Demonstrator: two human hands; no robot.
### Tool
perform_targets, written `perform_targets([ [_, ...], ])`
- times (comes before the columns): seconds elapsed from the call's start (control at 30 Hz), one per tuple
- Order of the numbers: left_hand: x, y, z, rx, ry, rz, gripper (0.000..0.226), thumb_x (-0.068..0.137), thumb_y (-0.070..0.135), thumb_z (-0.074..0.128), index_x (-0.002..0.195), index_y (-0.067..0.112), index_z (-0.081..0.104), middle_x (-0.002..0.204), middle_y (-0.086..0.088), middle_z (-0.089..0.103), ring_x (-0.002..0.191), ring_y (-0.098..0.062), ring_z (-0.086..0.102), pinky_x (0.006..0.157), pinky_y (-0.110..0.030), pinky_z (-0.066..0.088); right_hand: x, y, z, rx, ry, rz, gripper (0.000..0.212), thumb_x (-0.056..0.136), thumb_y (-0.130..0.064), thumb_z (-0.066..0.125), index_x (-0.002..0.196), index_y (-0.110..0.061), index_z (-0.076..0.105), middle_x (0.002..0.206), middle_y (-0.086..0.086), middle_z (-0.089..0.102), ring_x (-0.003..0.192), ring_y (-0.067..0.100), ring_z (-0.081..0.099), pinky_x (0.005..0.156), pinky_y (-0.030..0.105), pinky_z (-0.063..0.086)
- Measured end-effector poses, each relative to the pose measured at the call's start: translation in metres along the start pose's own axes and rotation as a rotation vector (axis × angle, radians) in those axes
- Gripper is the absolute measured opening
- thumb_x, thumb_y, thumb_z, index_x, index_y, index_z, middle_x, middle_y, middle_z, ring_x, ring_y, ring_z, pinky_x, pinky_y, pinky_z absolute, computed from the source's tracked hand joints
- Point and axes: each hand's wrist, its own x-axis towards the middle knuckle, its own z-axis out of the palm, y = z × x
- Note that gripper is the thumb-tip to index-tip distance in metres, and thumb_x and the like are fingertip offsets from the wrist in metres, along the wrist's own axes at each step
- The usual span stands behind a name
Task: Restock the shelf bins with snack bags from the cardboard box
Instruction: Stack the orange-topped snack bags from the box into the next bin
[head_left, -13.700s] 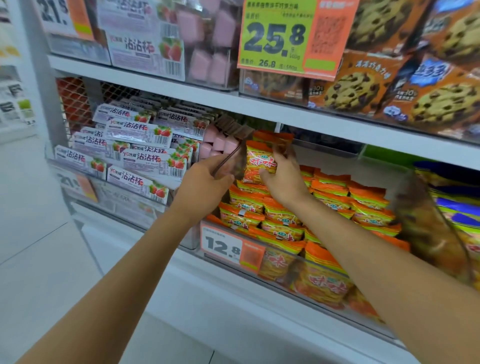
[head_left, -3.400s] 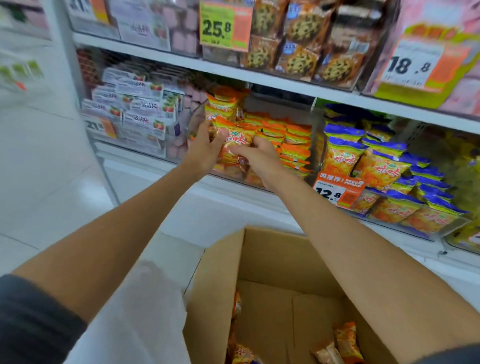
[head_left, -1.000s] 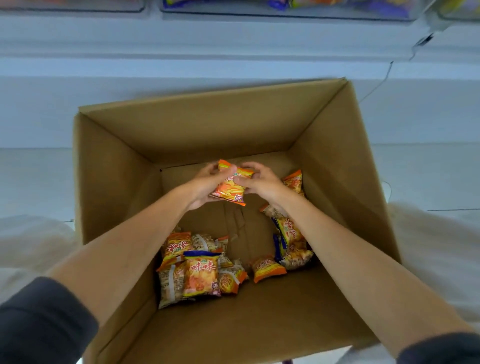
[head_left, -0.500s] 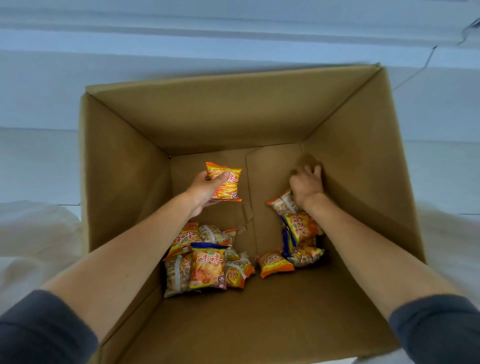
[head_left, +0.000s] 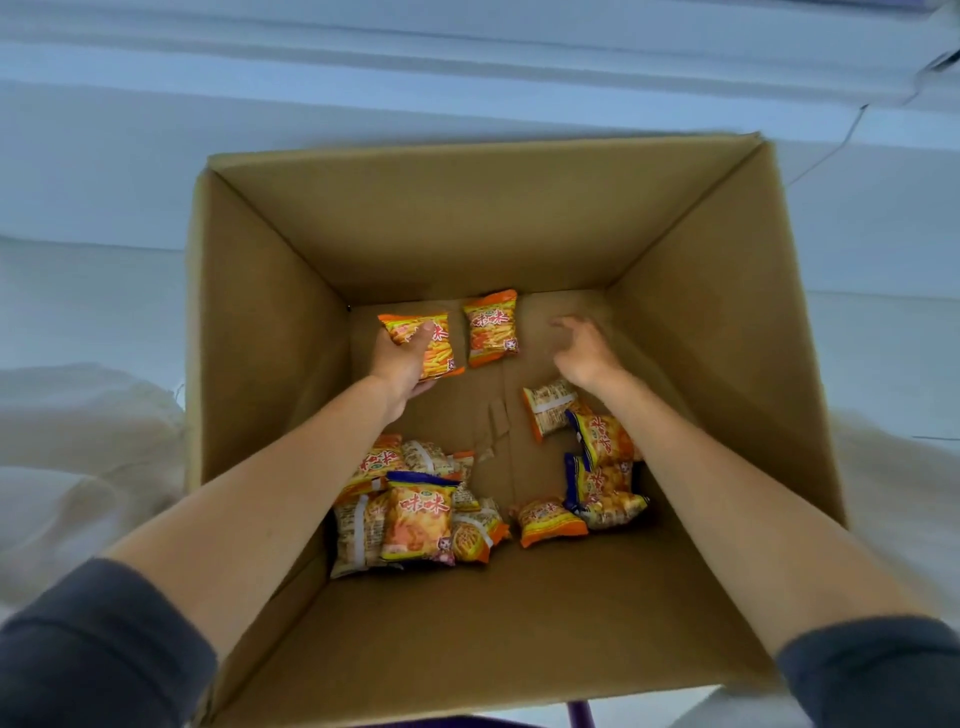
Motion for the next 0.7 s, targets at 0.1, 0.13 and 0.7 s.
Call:
perform_targets([
  [0.1, 0.003, -0.008, -0.002, -0.012, 0.039, -0.019, 0.041, 0.096, 0.037, 0.058, 0.131, 0.019, 0.045, 0.12, -0.004, 0.06, 0.104, -0.02, 0.063, 0.085, -0.036, 0.057, 0.006, -0.008, 0.017, 0.115, -0.018, 0.007, 0.065, 0.089, -0.025, 0.068, 0.147, -0.019, 0.038, 0.154, 0.006, 0.033, 0.14, 0.026, 0.034, 0.112, 0.035, 0.034],
  [0.13, 0.004, -0.011, -0.002, -0.008, 0.036, -0.027, 0.04, 0.096, 0.037, 0.058, 0.129, 0.019, 0.046, 0.12, -0.004, 0.061, 0.104, -0.02, 0.064, 0.086, -0.036, 0.057, 0.011, -0.016, 0.024, 0.18, -0.026, 0.035, 0.071, 0.088, -0.03, 0.069, 0.149, -0.016, 0.034, 0.154, 0.007, 0.033, 0.141, 0.027, 0.033, 0.112, 0.035, 0.033],
  [0.7, -0.004, -0.004, -0.017, 0.063, 0.044, 0.049, 0.045, 0.094, 0.047, 0.057, 0.129, 0.022, 0.047, 0.123, -0.003, 0.062, 0.11, -0.023, 0.063, 0.092, -0.043, 0.054, -0.015, -0.055, 0.019, 0.764, -0.192, 0.059, 0.06, 0.082, -0.004, 0.073, 0.136, -0.007, 0.047, 0.127, 0.008, 0.061, 0.109, 0.021, 0.063, 0.085, 0.029, 0.053],
])
